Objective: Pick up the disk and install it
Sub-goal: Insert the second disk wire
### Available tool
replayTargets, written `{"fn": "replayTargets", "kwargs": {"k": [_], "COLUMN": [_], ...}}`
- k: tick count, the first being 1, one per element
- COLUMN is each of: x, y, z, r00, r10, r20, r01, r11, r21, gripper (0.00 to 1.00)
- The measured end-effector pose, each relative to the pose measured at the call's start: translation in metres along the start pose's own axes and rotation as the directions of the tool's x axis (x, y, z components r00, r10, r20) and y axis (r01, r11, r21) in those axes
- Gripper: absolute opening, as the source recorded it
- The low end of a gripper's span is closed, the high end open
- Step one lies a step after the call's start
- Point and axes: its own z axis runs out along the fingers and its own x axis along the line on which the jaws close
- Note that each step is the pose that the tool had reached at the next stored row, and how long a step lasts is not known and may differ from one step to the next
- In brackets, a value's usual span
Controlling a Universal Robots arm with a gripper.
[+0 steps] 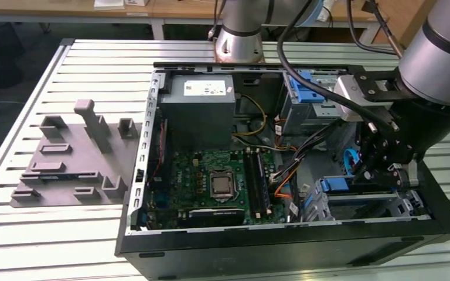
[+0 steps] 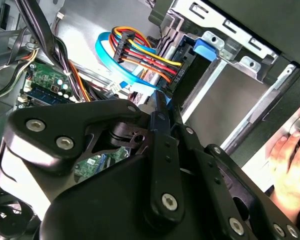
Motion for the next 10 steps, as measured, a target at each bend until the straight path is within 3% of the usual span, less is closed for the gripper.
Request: {"fn": "replayTargets", "kwargs": {"k": [10], "x": [0.0009], "y": [0.0001], "z": [0.0032], "r00": [1.0], "r10": [0.0], "r20": [0.0011], "r01": [0.0], "r11": [1.0], "r21": [-0.0001], "gripper": [0.16]}}
